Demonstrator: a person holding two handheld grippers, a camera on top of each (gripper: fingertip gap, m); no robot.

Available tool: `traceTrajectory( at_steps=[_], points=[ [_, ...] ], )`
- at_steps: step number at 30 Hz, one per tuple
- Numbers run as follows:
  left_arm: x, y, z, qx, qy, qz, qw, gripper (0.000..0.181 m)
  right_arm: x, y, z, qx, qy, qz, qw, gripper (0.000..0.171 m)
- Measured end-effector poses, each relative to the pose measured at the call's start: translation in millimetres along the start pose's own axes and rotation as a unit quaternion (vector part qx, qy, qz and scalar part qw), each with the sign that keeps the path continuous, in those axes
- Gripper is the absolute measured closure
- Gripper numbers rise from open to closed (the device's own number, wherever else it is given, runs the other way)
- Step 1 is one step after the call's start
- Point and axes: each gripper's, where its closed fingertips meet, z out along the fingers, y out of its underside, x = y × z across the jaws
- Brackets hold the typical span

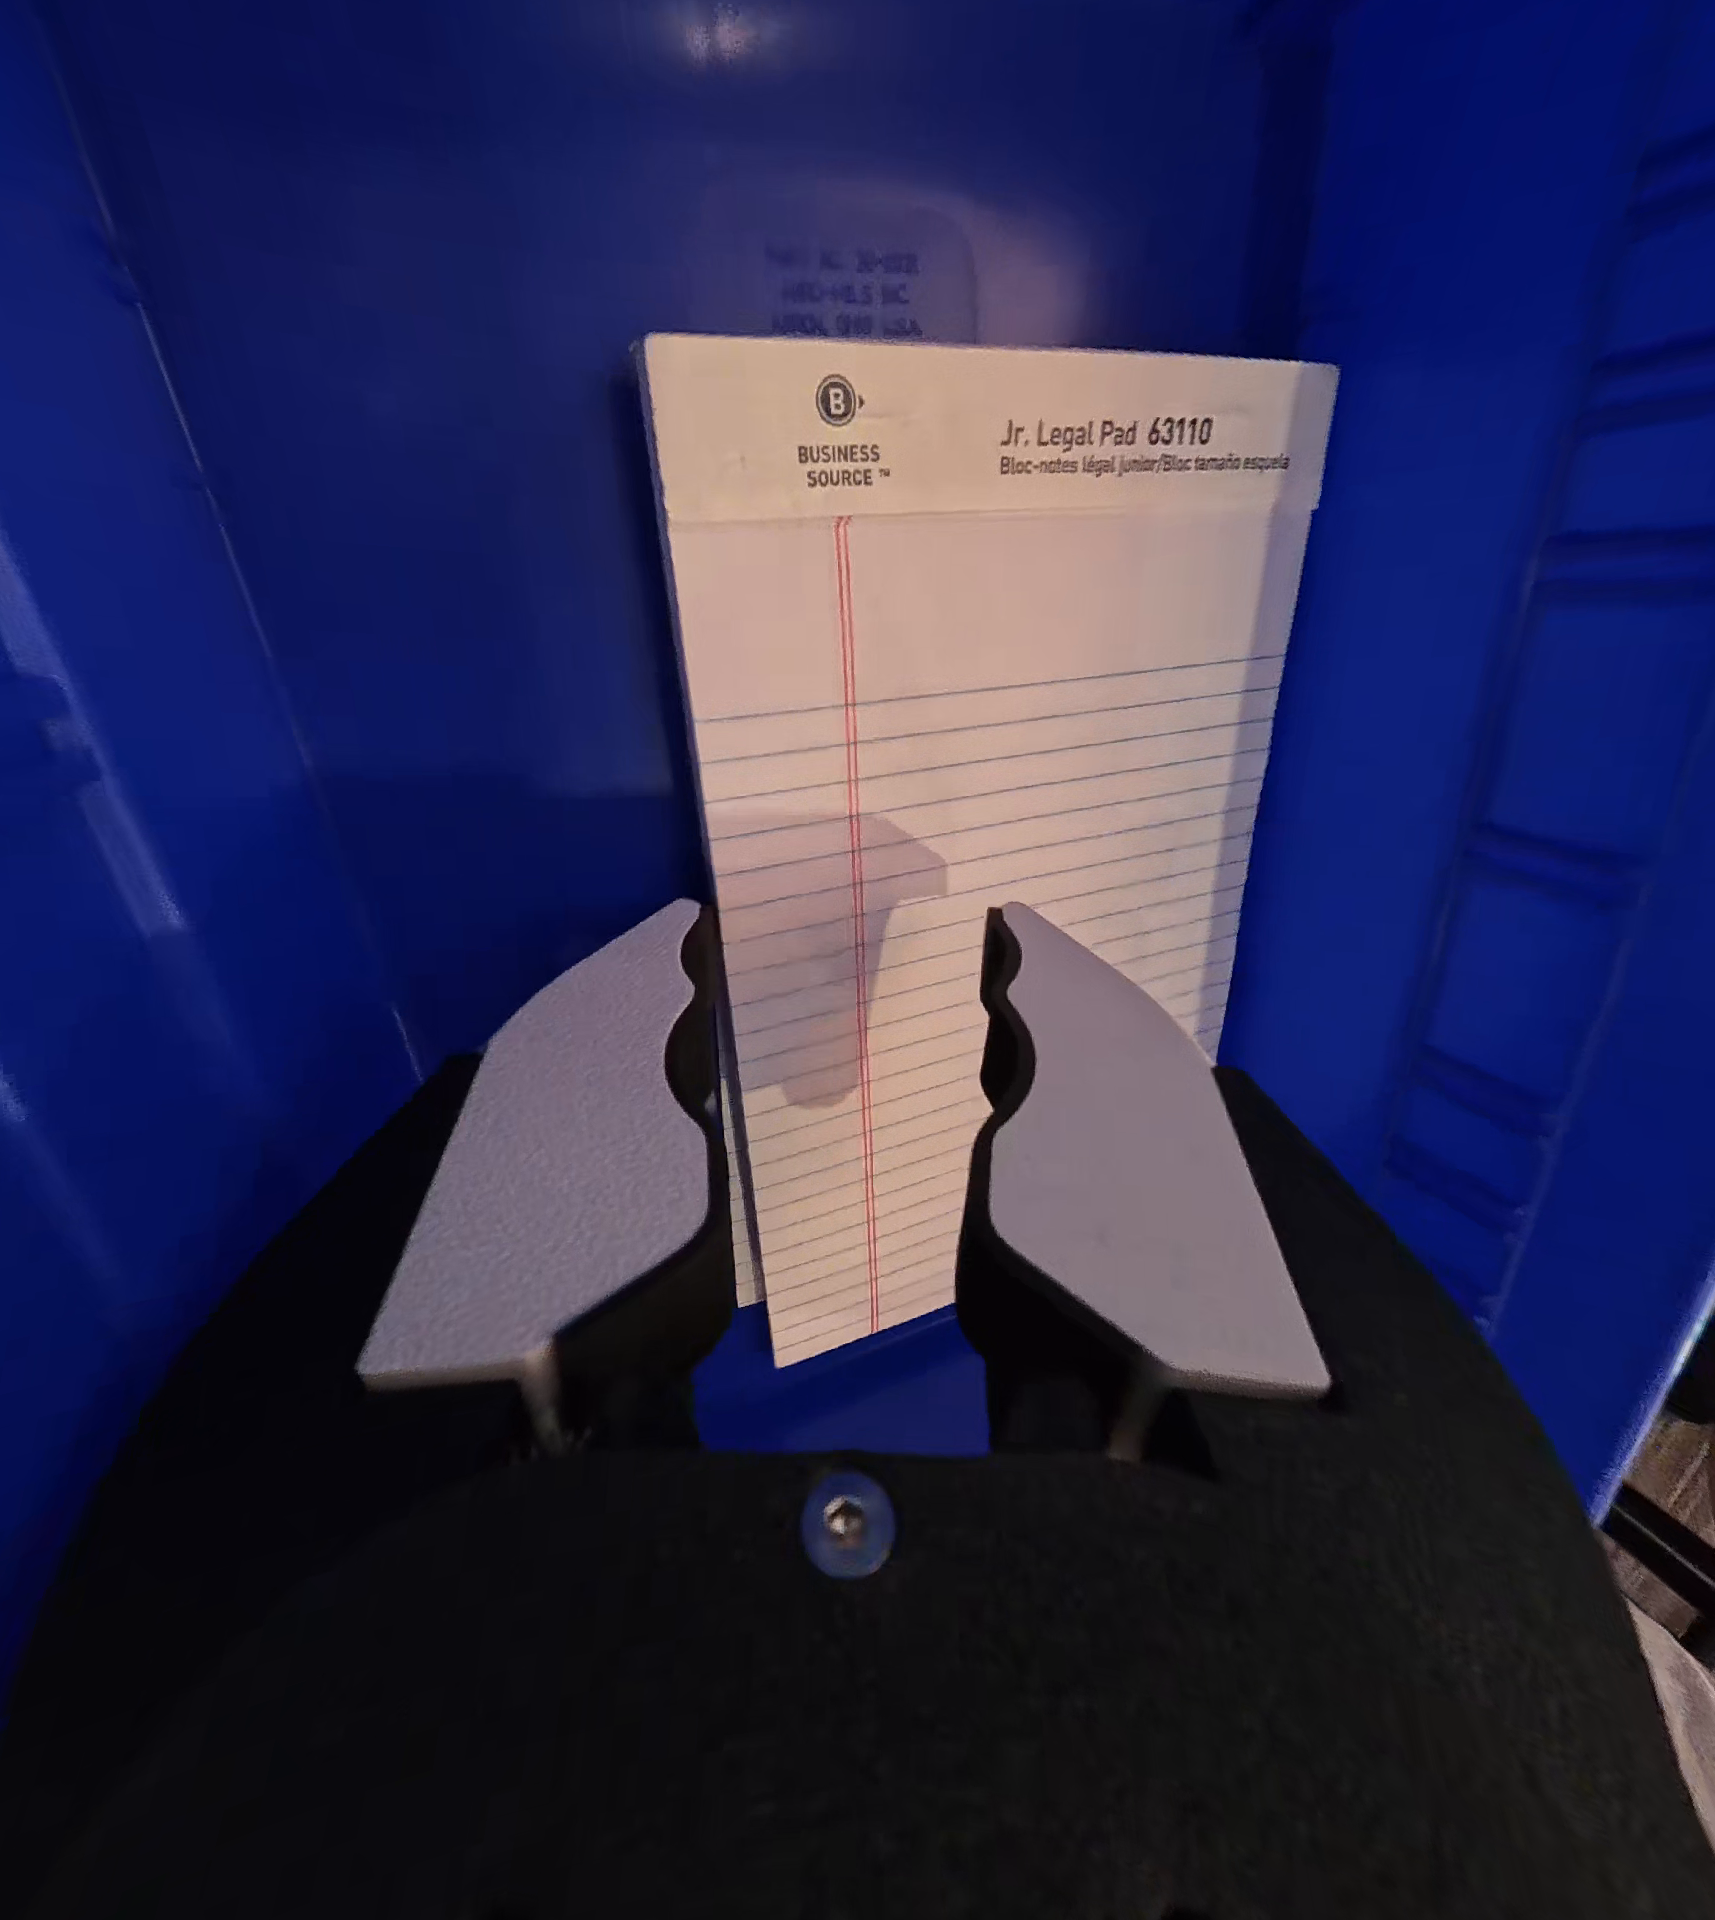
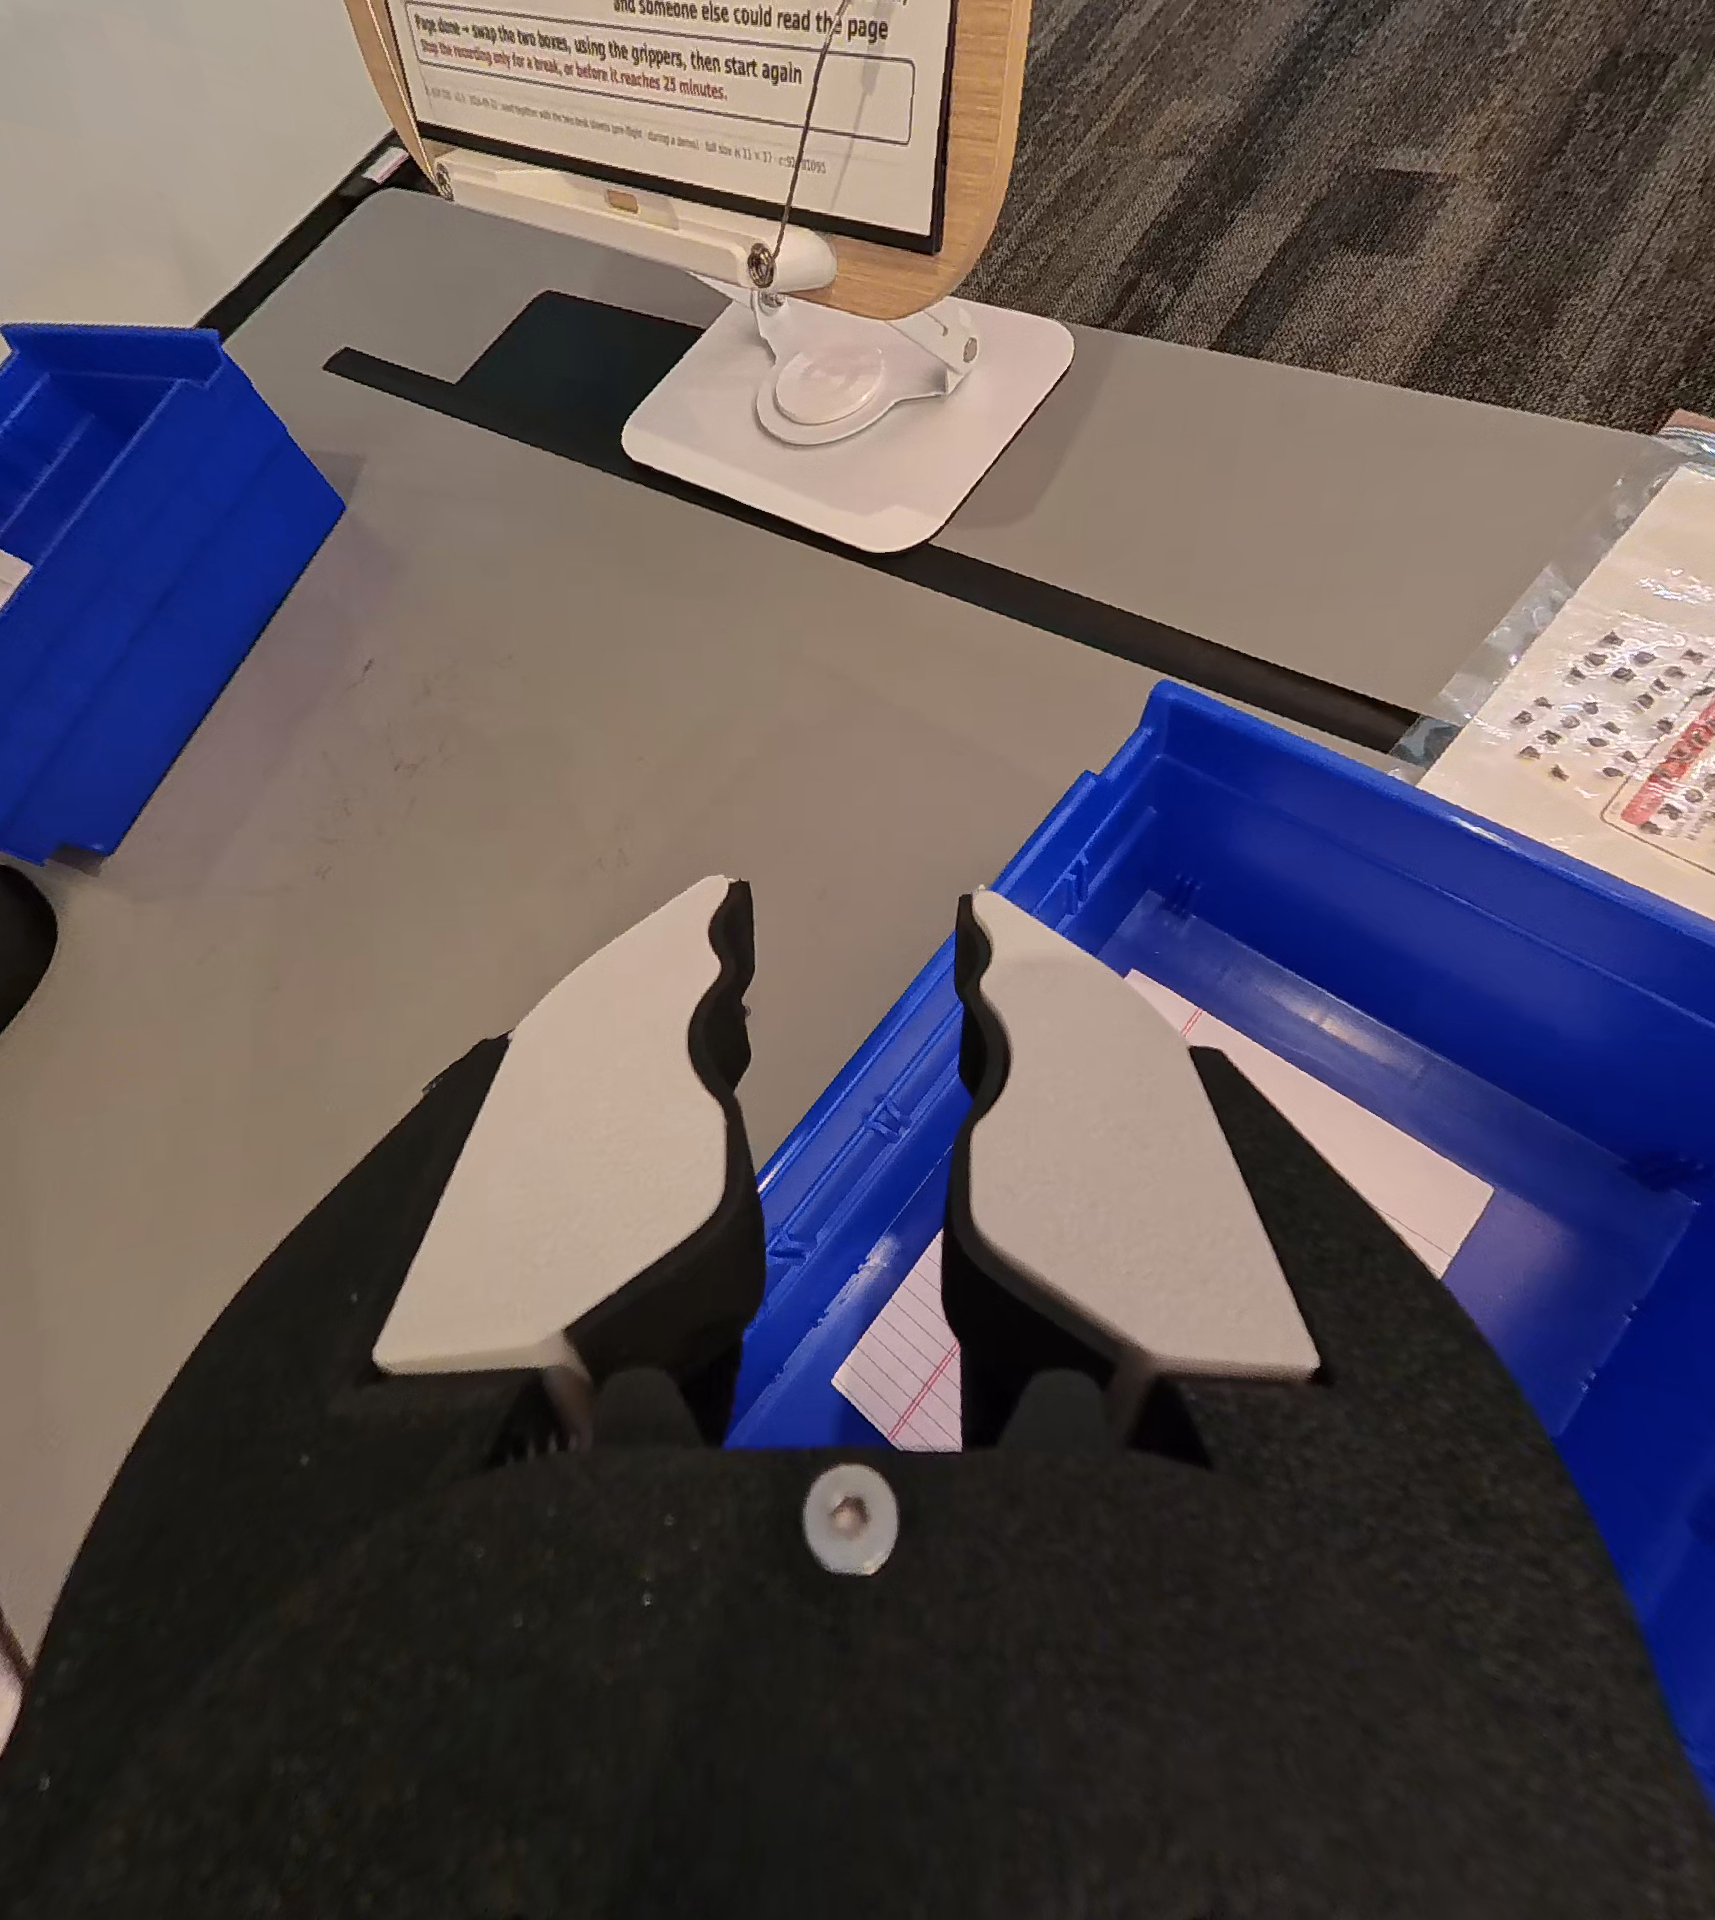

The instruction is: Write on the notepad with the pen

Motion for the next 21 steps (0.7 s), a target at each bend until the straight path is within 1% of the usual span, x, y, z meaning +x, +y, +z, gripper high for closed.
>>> traceTrajectory(
  at_steps=[8,13,18,21],
  points=[
    [18,-1,-22,0.055,0.055,0.018,0.997,0.132,2,0,0,0.001,0.002,0.002,1.000,0.134],
    [40,-5,-40,0.103,0.124,0.024,0.987,0.137,1,-1,-1,0.002,0.003,-0.001,1.000,0.133],
    [55,-2,-41,0.112,0.169,0.025,0.979,0.136,1,-1,-1,0.003,0.003,-0.001,1.000,0.133],
    [74,-6,-51,0.134,0.242,0.011,0.961,0.137,1,-1,-2,0.004,0.003,-0.002,1.000,0.133]
  ],
)
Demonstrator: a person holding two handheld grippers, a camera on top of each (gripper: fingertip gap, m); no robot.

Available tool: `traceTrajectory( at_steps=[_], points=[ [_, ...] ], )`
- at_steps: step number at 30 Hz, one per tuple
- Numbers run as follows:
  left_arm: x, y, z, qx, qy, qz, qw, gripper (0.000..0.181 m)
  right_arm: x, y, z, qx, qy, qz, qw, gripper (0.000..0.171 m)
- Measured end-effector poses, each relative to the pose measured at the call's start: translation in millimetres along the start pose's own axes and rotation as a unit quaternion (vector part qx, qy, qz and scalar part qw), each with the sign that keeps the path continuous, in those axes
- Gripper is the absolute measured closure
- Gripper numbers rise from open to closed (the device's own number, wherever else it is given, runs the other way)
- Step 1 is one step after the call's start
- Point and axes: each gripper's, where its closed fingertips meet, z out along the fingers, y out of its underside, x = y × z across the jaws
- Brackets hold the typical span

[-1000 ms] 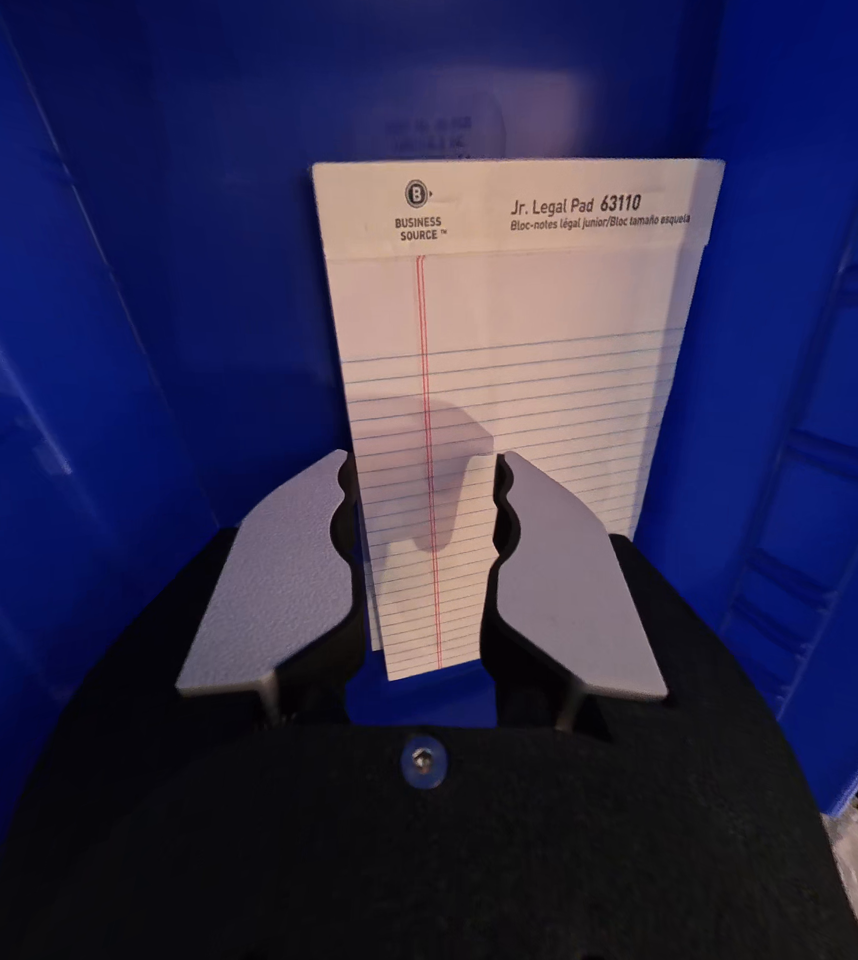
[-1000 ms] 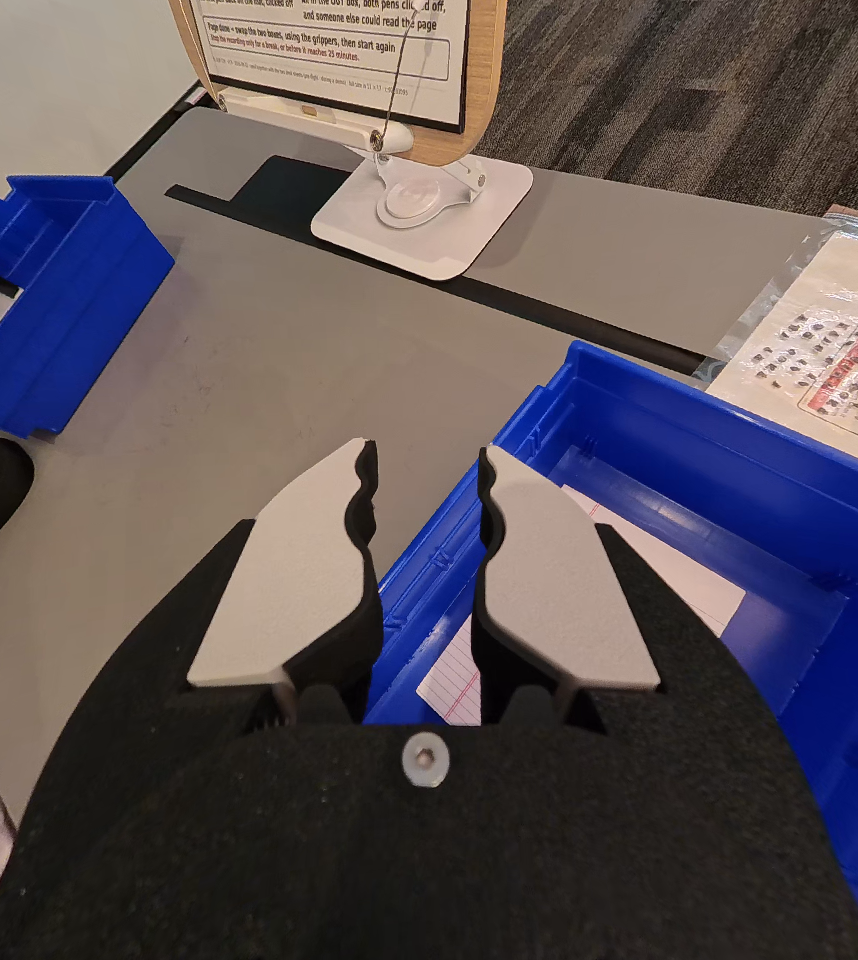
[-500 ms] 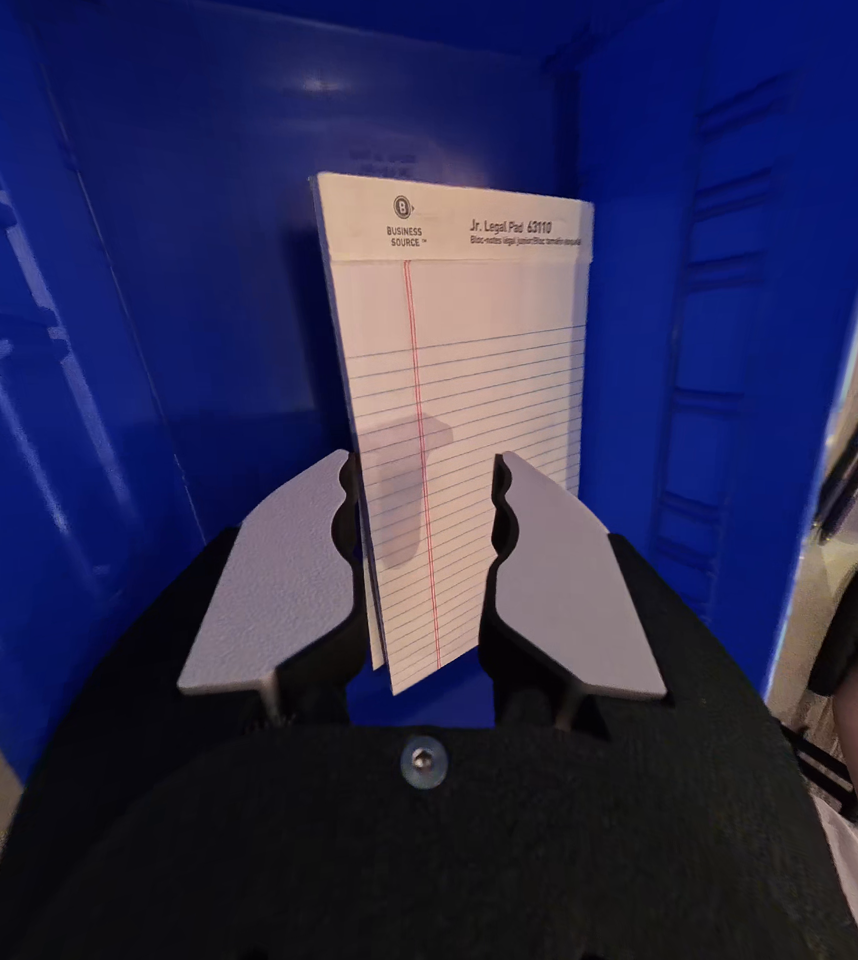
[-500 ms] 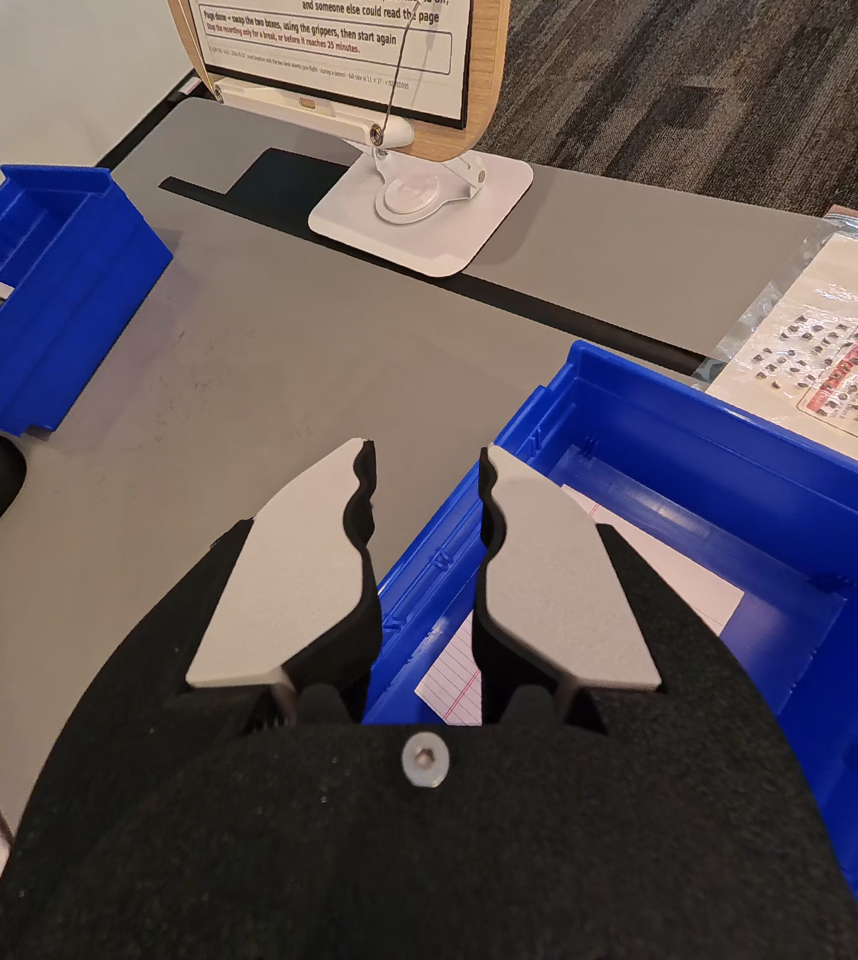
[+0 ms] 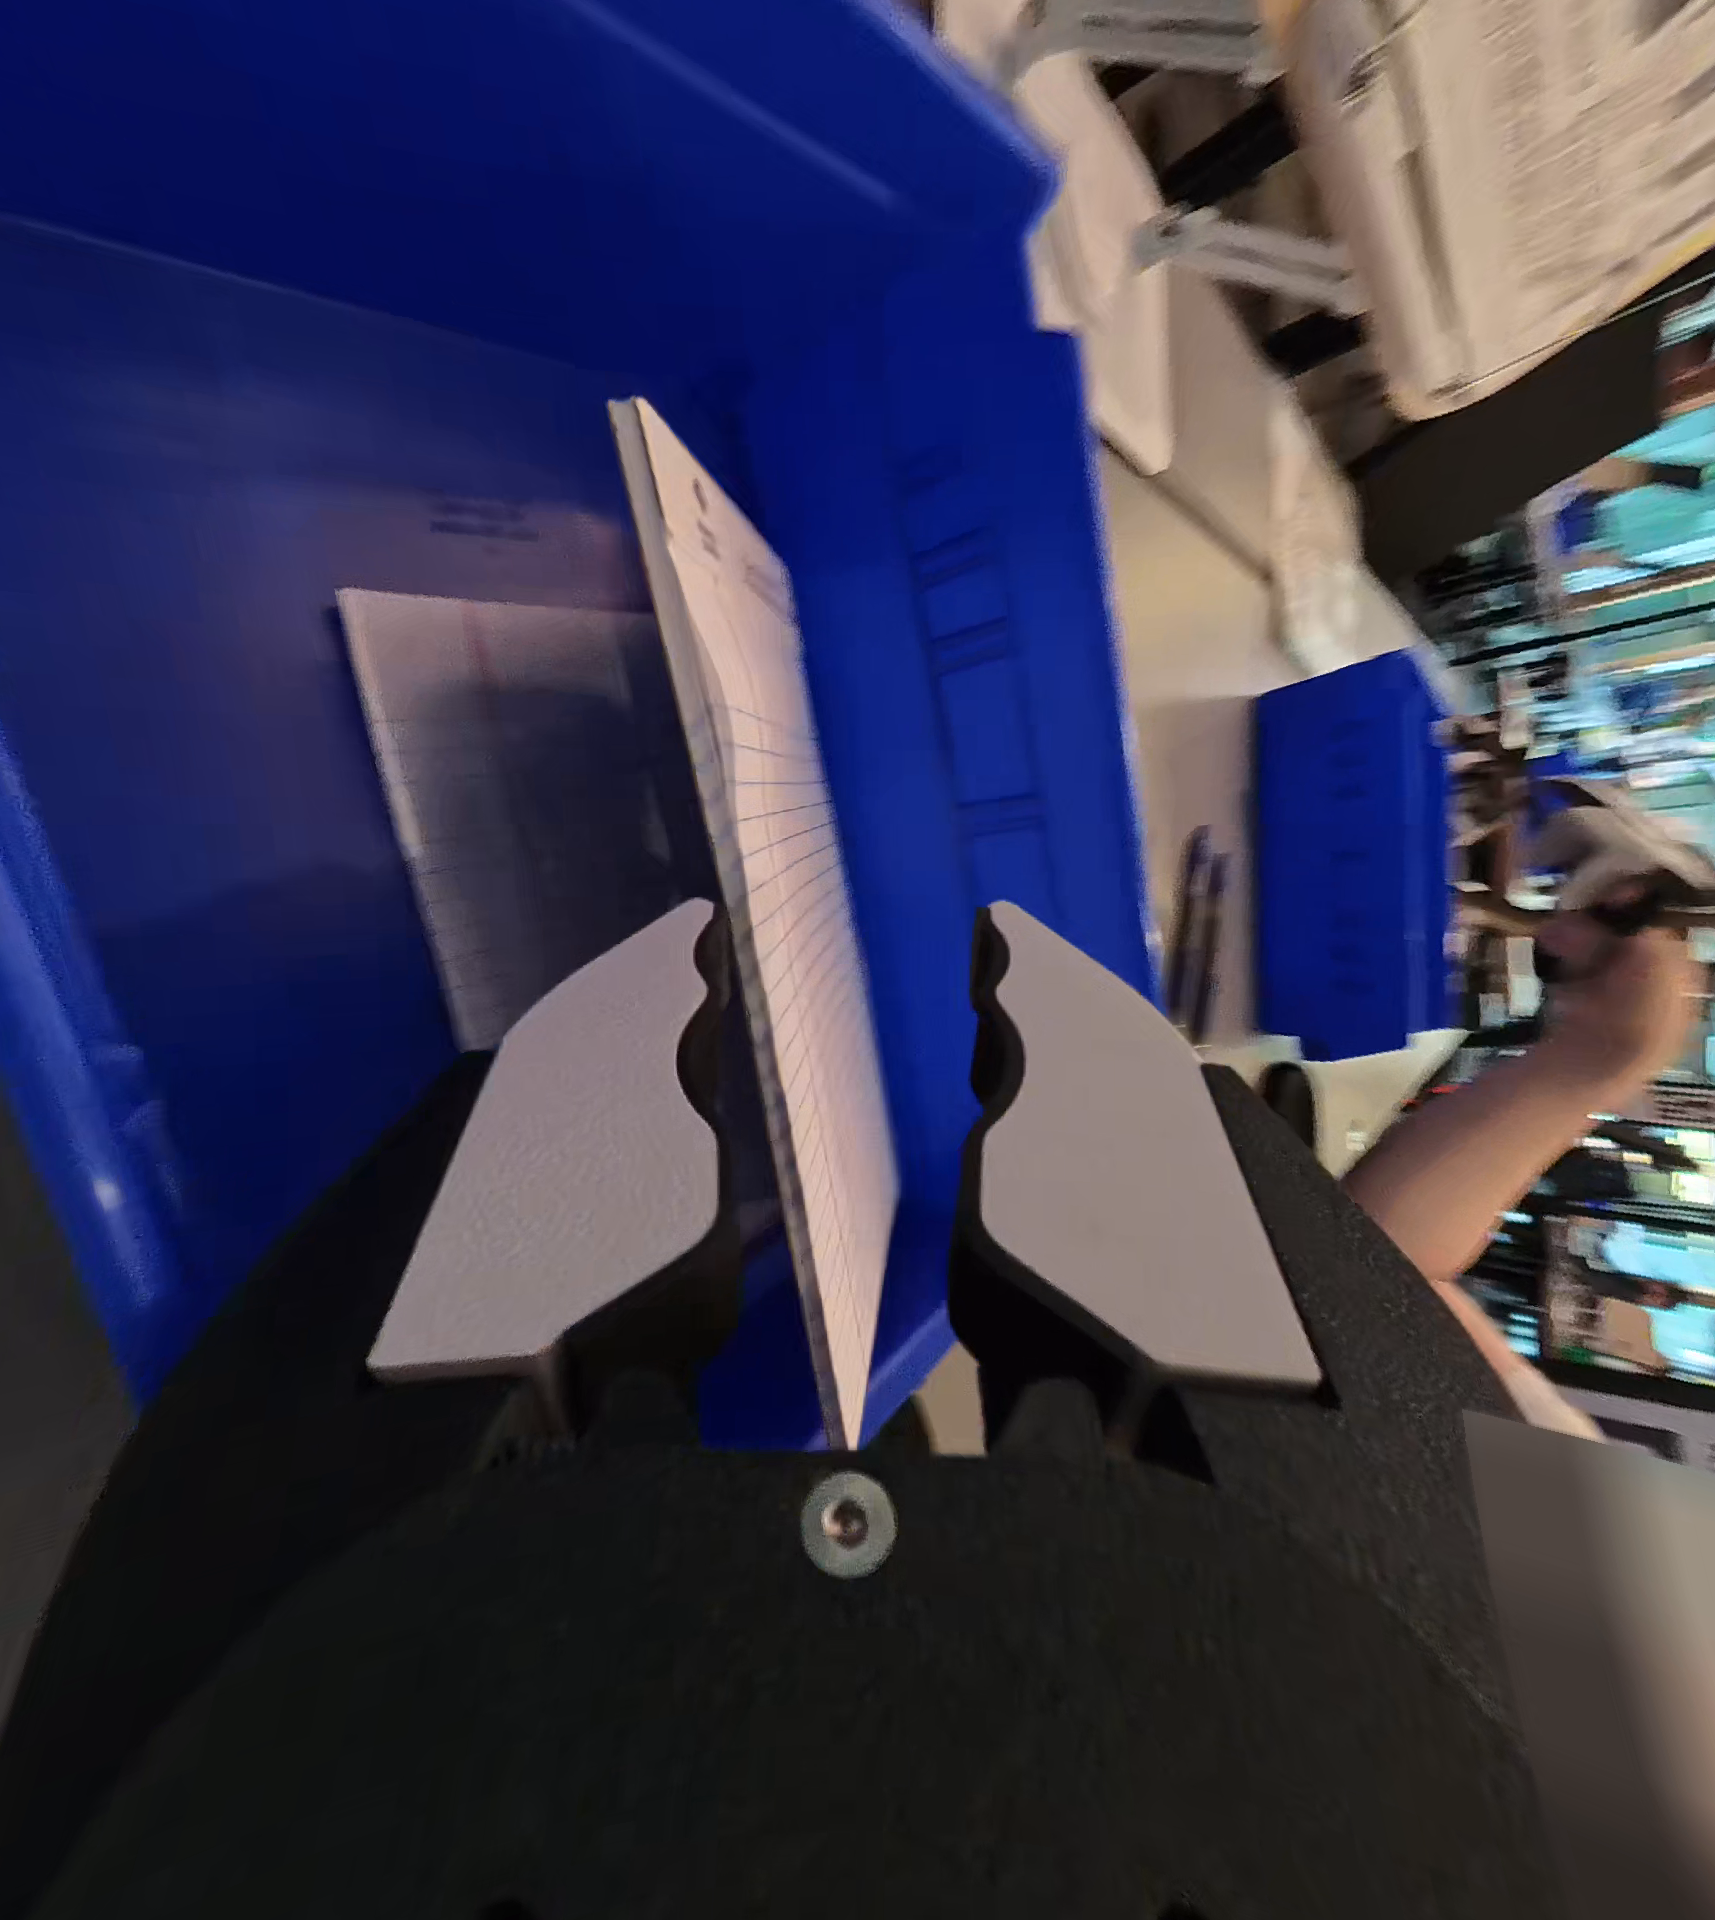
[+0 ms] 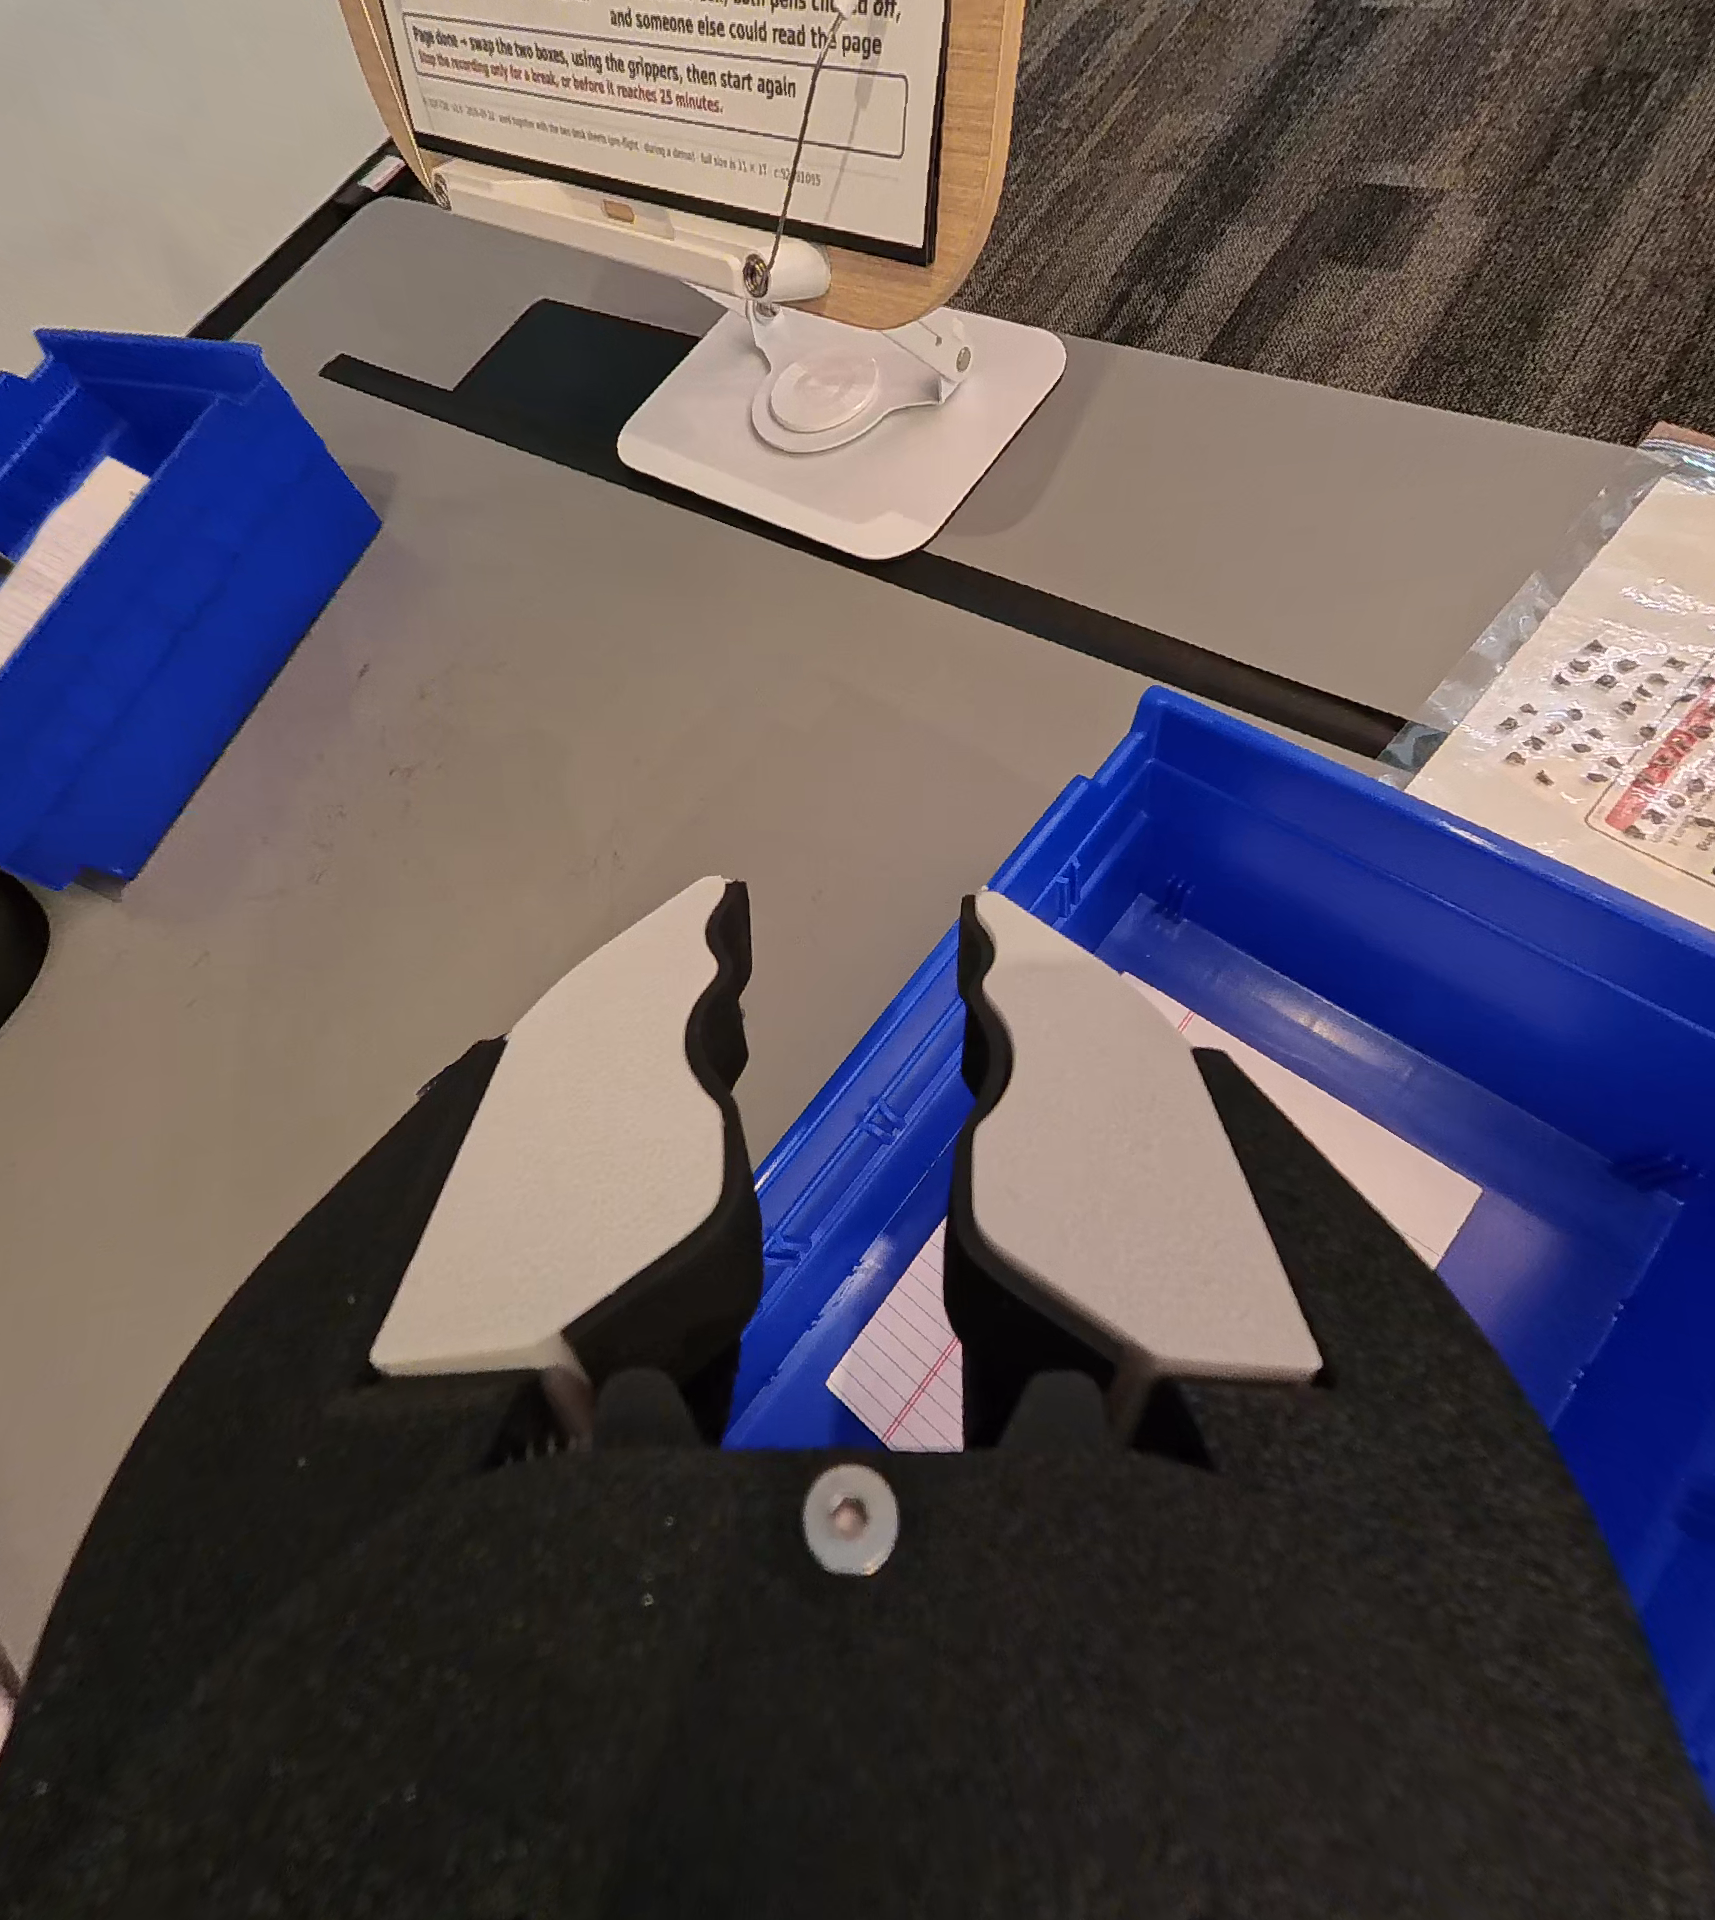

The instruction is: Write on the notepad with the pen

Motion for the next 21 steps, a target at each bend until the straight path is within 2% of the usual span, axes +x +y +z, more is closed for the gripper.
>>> traceTrajectory(
  at_steps=[3,5,11,14,15,21],
  points=[
    [26,-5,3,0.025,0.093,-0.034,0.995,0.148,1,-1,-1,0.003,0.000,0.002,1.000,0.133],
    [34,0,11,0.015,0.121,-0.046,0.992,0.157,2,0,-2,0.004,0.000,0.003,1.000,0.133],
    [27,13,38,-0.026,0.028,0.021,0.999,0.153,4,-1,-5,0.009,-0.001,0.007,1.000,0.134],
    [21,12,41,-0.040,-0.043,0.067,0.996,0.172,4,-1,-5,0.010,-0.001,0.007,1.000,0.134],
    [18,12,40,-0.047,-0.067,0.084,0.993,0.173,4,-1,-4,0.009,-0.002,0.007,1.000,0.134],
    [24,12,36,-0.074,-0.104,0.105,0.986,0.176,3,0,-2,0.005,-0.005,0.005,1.000,0.134]
  ],
)
